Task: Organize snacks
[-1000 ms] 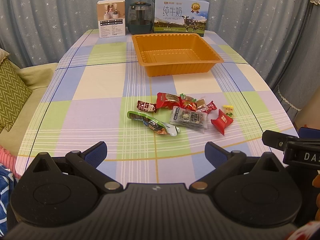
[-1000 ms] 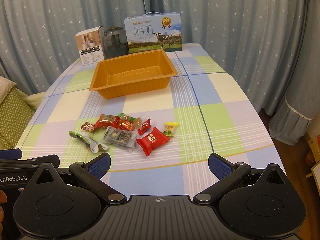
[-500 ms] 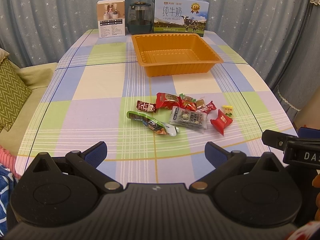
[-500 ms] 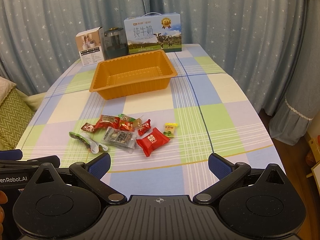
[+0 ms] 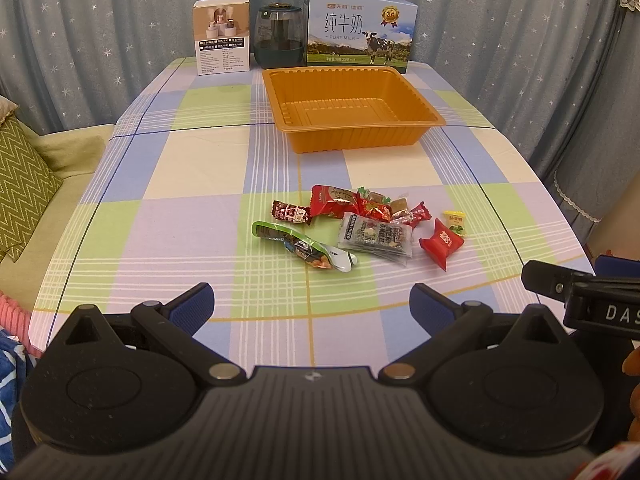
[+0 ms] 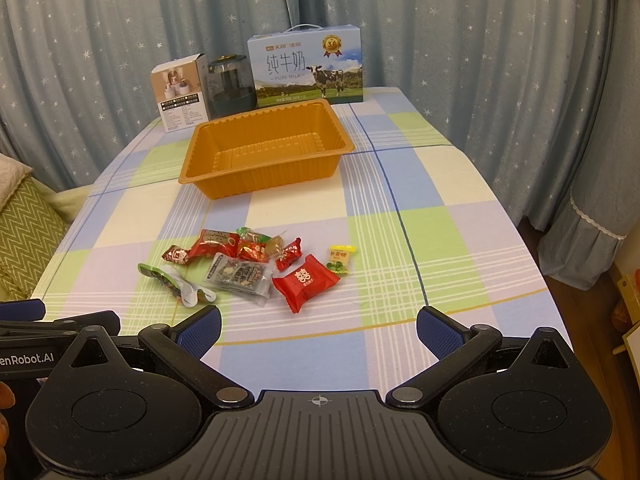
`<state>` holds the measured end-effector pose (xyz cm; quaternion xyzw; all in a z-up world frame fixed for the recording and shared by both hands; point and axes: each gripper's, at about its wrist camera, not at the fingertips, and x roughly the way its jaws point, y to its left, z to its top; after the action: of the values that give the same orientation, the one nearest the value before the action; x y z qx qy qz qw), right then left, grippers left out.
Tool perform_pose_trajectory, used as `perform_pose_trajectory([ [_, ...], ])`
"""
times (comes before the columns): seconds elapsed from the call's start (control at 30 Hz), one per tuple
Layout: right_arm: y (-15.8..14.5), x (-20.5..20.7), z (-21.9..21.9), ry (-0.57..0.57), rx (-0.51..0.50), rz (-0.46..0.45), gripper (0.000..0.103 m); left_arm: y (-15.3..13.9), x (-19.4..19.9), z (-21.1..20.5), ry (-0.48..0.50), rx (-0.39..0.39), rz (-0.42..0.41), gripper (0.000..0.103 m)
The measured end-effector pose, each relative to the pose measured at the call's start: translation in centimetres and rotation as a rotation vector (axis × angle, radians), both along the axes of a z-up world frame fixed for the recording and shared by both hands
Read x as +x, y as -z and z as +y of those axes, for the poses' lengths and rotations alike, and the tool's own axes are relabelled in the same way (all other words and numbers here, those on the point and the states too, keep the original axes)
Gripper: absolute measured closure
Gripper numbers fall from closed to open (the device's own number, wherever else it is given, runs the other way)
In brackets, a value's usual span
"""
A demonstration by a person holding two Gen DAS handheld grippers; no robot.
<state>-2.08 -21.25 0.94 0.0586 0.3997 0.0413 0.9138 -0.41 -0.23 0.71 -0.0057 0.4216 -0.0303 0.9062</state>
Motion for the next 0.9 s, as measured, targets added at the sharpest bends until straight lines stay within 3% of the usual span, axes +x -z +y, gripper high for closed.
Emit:
perform_pose_trajectory([
  [0.7,0.8,0.5,-0.6,0.034,0.022,-0.028,0.000,1.4,1.0,1.4,-0.002,-0.052,0.017,0.001],
  [0.9,1.8,1.5,-0.3,0.034,0.025,-0.024,0.001,2.7,2.5,2.3,-0.018,-0.078,0.037,0.009],
])
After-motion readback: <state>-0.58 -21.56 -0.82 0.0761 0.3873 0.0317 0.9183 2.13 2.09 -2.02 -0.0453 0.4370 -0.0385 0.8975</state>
